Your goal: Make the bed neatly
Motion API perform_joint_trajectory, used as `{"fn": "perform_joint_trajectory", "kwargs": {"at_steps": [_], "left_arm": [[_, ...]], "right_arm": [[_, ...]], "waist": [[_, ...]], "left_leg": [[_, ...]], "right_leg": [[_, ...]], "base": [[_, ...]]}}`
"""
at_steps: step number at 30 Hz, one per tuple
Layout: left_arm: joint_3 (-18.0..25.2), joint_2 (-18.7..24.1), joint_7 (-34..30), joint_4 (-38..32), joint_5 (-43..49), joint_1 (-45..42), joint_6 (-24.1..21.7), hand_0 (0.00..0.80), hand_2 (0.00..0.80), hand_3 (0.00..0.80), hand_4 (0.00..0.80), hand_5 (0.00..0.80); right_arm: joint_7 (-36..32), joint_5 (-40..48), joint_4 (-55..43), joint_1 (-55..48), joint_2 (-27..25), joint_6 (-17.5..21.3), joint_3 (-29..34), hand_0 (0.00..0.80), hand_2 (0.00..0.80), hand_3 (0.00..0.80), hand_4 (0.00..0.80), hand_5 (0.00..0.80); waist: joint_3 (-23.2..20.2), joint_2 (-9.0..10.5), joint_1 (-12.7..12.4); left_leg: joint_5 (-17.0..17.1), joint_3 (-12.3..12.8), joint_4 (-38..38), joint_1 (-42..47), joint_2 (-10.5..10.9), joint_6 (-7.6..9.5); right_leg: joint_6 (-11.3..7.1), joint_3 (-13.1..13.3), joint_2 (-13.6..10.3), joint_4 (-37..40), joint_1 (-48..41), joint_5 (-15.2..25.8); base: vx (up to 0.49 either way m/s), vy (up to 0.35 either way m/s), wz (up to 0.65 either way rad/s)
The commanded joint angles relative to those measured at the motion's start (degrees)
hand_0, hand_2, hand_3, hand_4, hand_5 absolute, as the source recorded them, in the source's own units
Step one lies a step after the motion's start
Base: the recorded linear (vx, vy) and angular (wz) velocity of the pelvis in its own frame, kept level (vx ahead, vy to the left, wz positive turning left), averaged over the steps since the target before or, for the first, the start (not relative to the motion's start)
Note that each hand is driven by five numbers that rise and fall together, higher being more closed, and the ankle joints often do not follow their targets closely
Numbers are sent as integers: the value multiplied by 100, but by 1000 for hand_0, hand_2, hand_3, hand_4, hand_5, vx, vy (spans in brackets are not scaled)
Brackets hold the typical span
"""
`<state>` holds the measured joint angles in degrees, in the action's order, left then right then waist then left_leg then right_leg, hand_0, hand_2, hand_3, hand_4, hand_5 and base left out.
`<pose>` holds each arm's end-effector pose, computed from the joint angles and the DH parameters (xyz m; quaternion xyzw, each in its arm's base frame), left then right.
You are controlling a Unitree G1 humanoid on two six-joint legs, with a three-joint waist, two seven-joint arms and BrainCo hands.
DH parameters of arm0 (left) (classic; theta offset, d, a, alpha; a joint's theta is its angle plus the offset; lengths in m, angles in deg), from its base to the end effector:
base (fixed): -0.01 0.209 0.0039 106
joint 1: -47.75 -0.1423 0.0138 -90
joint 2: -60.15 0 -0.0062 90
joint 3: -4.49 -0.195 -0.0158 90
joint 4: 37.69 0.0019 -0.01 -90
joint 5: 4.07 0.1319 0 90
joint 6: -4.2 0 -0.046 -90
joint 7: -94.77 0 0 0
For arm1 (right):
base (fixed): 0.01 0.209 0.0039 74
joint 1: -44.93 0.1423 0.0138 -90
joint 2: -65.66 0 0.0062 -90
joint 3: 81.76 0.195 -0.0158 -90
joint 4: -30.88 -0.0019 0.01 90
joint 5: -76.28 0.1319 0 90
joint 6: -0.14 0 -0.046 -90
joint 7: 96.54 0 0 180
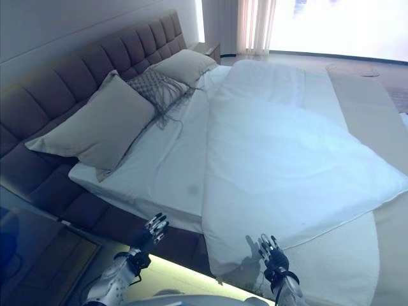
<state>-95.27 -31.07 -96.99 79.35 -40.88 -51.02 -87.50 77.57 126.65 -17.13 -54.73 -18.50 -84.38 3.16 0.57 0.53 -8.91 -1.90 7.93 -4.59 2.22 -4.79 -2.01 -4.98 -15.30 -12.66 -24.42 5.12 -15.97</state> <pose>0.1249 0.1998 -0.0659 -0.1970 0.2791 -0.0349 0.9392 0.0893 -0.2010 -0.0980 0.3088 0.3367 -0.1587 0.8753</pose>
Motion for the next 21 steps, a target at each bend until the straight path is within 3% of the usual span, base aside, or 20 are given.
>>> {"fn": "perform_joint_trajectory", "kwargs": {"at_steps": [1,4,7,9,12,14,17,21], "left_arm": [[228,237,-94,-494,-38,338,-247,0,0,0,0,0],[174,221,-116,-466,0,416,-259,0,0,0,0,0],[130,96,-45,-498,-43,298,-330,0,0,0,0,0],[106,44,10,-607,-89,195,-362,0,0,0,0,0],[103,25,-6,-576,-277,112,-464,0,0,0,0,0],[163,-18,-127,-463,-176,107,-437,0,0,0,0,0],[229,-98,-239,-503,-4,-10,-285,0,0,0,0,0],[354,-148,-388,-484,81,-248,-142,0,0,0,0,0]], "right_arm": [[-124,281,51,236,156,368,95,0,0,0,0,0],[-125,355,1,278,51,364,88,0,0,0,0,0],[16,223,-84,252,-98,255,43,0,0,0,0,0],[-2,258,-169,266,-207,233,6,0,0,0,0,0],[80,316,-370,320,-288,299,-104,0,0,0,0,0],[249,350,-481,299,-282,235,-48,0,0,0,0,0],[316,298,-583,129,-245,128,64,0,0,0,0,0],[291,134,-725,-114,-147,67,94,0,0,0,0,0]], "waist": [[222,398,21],[362,528,64],[581,474,48],[684,360,14],[731,30,-64],[673,-112,-112],[589,-230,-108],[522,-364,-69]], "left_leg": [[-167,119,-254,-93,333,265],[-467,137,-1172,-385,267,235],[258,-42,-2467,-987,102,29],[618,-83,-2122,-1152,-42,-68],[1562,-233,-558,-1253,-471,-433],[1908,-308,52,-1290,-682,-590],[1988,-303,351,-1152,-783,-683],[1715,-305,450,-901,-727,-676]], "right_leg": [[-234,-80,199,2034,-564,1897],[-51,-168,260,1885,-507,1743],[214,-241,432,1831,-560,1651],[263,-252,562,1848,-591,1628],[251,-263,806,1868,-681,1417],[258,-257,839,1825,-812,1247],[280,-277,762,1652,-973,1005],[236,-284,529,1327,-1063,787]], "base": [[-12,-294,13],[-32,-313,30],[-35,-233,20],[-37,-57,-10],[115,76,-1],[294,119,-18],[342,135,-12],[358,225,-8]]}}
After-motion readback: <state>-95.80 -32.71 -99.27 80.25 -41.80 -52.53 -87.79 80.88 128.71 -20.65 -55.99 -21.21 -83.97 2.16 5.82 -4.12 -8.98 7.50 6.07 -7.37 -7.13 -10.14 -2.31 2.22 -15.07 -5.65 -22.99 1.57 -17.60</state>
